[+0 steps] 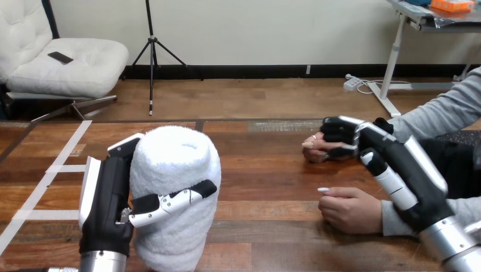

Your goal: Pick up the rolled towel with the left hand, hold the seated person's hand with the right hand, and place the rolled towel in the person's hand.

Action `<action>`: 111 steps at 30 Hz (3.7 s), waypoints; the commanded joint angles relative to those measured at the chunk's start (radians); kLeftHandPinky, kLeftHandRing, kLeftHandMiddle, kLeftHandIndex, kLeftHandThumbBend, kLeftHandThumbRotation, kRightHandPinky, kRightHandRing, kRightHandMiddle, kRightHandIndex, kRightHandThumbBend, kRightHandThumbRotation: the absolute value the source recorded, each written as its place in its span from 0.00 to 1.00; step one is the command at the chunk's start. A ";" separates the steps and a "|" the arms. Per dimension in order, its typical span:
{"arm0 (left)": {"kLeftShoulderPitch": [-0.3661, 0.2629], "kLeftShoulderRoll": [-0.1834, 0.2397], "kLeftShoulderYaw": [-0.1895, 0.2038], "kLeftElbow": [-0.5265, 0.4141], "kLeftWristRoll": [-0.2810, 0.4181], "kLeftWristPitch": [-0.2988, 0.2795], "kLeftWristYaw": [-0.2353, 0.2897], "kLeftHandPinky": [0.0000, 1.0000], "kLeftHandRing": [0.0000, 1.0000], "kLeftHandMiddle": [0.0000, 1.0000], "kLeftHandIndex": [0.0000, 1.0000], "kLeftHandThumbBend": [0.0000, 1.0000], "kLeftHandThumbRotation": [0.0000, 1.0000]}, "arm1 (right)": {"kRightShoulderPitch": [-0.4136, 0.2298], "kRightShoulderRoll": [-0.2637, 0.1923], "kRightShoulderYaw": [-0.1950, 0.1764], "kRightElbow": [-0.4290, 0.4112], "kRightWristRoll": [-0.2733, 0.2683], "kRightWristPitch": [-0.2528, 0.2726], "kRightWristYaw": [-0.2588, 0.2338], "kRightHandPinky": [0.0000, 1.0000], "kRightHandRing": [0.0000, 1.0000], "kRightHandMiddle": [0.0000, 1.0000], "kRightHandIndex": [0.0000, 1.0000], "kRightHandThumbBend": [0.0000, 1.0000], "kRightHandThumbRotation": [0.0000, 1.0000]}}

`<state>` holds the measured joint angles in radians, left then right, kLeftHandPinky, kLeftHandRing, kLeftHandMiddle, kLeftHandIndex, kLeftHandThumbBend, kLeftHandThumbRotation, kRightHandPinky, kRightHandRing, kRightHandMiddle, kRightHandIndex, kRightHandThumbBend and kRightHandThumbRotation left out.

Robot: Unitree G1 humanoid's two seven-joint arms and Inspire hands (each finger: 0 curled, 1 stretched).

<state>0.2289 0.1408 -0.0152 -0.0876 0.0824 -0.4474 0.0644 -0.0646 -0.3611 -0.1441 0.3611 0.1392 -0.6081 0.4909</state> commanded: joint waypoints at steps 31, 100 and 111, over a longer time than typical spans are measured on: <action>-0.091 -0.035 0.046 0.005 -0.019 -0.067 -0.006 0.29 0.33 0.37 0.39 0.70 0.00 | -0.232 -0.185 0.010 0.277 -0.162 -0.140 -0.012 0.72 0.82 0.85 0.85 0.80 0.78; -0.102 -0.047 0.044 0.006 -0.009 -0.036 -0.019 0.30 0.34 0.38 0.37 0.74 0.00 | -0.383 -0.330 0.143 0.590 -0.425 -0.076 -0.122 0.76 0.85 0.88 0.88 0.72 0.47; -0.100 -0.044 0.046 0.005 -0.014 -0.034 -0.025 0.29 0.34 0.38 0.37 0.74 0.00 | -0.397 -0.344 0.166 0.631 -0.446 -0.054 -0.121 0.78 0.87 0.90 0.89 0.80 0.46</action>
<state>0.1947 0.1026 0.0193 -0.0644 0.0821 -0.4749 0.0395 -0.3749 -0.6688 0.0070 0.9770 -0.2967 -0.6669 0.3870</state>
